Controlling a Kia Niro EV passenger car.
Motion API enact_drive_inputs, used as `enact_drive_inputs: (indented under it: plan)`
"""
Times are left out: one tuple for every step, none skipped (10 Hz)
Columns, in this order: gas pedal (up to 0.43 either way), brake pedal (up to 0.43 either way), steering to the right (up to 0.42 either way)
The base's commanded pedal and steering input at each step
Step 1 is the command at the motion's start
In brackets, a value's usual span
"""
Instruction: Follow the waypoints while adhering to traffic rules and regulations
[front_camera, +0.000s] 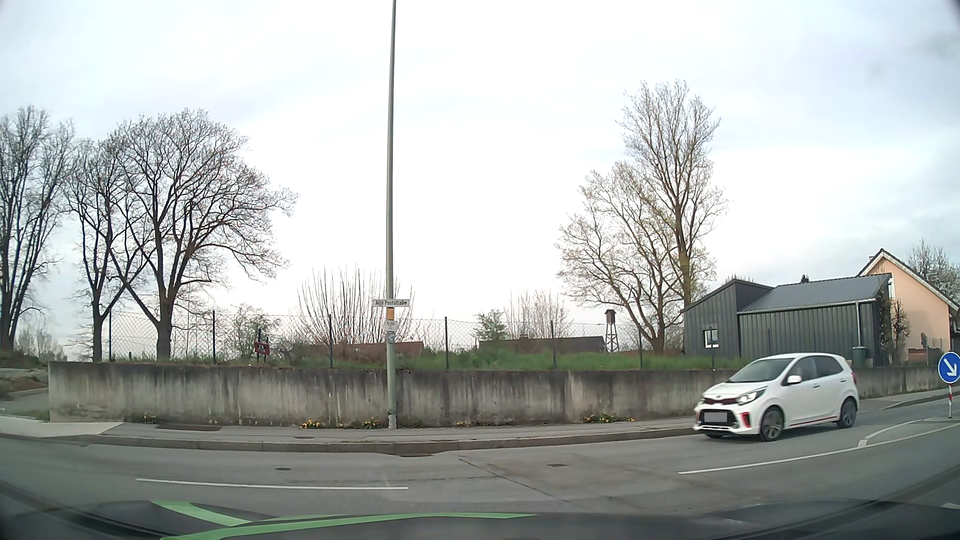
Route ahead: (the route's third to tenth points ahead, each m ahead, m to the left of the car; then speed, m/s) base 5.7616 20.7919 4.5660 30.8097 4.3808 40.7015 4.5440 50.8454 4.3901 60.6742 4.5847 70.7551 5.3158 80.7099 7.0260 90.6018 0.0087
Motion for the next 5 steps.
enact_drive_inputs:
  plan:
    - [0.220,0.000,-0.257]
    - [0.268,0.000,-0.259]
    - [0.311,0.000,-0.261]
    - [0.339,0.000,-0.263]
    - [0.378,0.000,-0.268]
